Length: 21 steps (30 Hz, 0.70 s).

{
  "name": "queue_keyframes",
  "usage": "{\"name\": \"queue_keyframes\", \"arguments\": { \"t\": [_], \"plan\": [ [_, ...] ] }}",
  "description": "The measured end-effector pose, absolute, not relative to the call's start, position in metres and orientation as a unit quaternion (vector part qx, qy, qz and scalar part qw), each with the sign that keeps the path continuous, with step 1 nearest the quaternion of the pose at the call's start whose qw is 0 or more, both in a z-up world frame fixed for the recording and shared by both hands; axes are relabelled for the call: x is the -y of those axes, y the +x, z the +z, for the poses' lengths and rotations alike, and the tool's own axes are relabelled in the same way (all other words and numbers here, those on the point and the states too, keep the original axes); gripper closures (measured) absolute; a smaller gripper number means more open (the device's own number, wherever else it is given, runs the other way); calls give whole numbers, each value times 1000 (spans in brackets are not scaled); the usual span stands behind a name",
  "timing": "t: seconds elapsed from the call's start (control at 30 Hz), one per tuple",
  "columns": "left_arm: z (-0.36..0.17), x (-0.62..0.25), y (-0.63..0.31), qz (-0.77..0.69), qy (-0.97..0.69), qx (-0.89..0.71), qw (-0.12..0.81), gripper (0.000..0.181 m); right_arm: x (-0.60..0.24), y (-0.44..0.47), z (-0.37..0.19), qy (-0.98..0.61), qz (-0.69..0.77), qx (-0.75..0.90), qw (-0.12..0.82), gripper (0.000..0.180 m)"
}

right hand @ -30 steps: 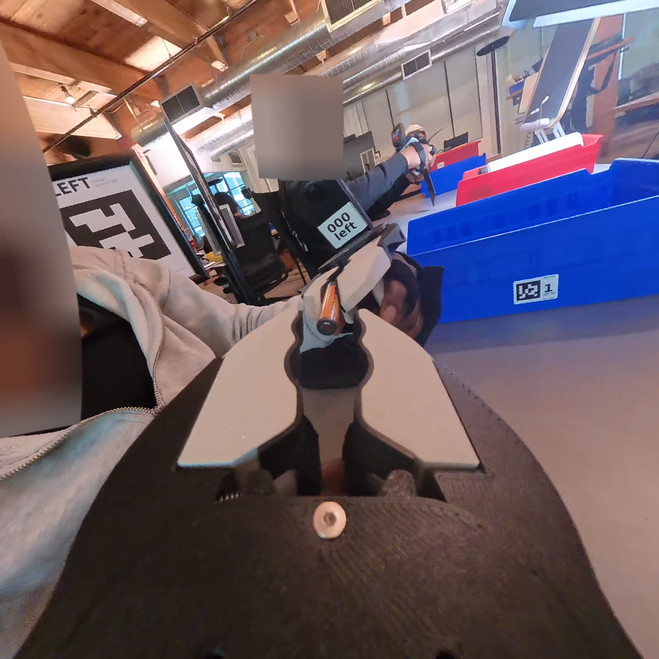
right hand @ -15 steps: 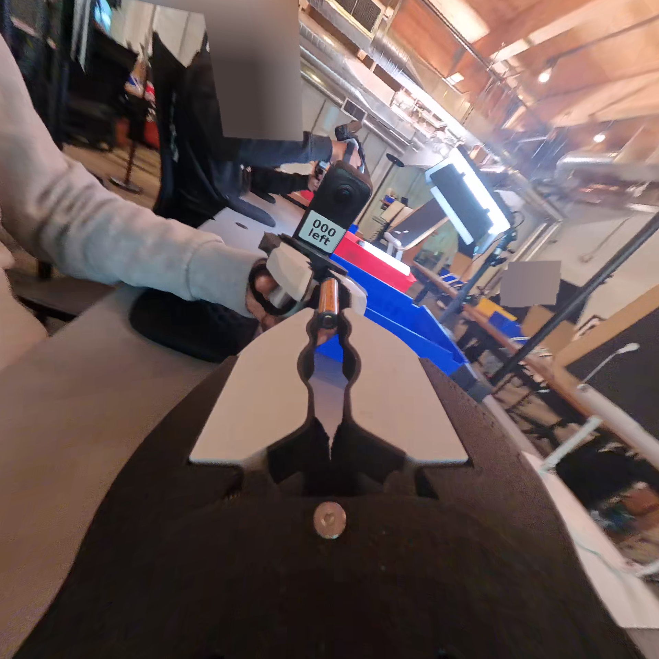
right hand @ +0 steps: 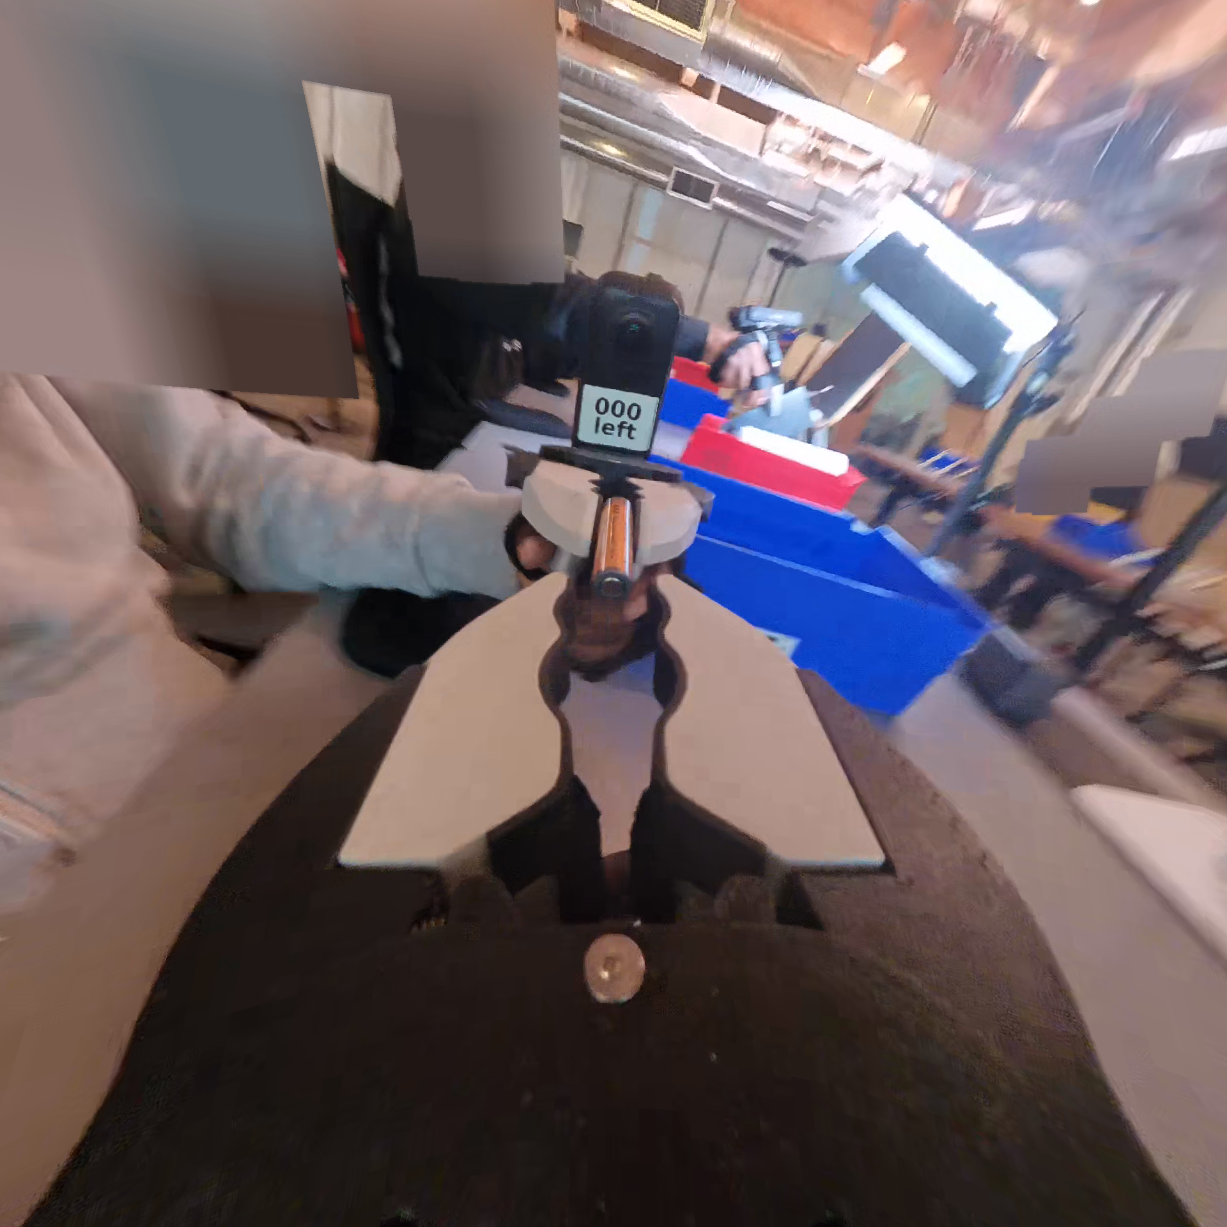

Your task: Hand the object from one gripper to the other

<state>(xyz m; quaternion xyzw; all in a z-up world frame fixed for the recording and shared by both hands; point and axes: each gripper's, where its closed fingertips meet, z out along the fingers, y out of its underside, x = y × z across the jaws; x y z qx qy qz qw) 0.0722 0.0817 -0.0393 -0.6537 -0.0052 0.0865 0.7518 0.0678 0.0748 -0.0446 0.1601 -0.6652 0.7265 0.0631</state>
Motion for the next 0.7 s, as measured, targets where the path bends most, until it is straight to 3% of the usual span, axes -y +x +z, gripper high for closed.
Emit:
{"name": "queue_keyframes", "arguments": {
  "t": [0.07, 0.23, 0.47, 0.53, 0.7],
  "plan": [
    [-38, -81, 72, 100, -652, -1, 752, 171, -76, 67, -41, 113, 739, 664, -32, 151],
    [-44, -84, 70, 134, -665, -12, 734, 171, -83, 66, -30, 34, 750, 628, -204, 156],
    [-43, -83, 69, 144, -664, -15, 734, 171, -79, 69, -41, 25, 721, 653, -232, 159],
    [-44, -84, 69, 144, -666, -16, 732, 171, -78, 69, -43, 25, 718, 656, -230, 168],
    [-43, -83, 67, 114, -662, 15, 741, 164, -77, 65, -45, 61, 729, 668, -137, 169]
  ]
}}
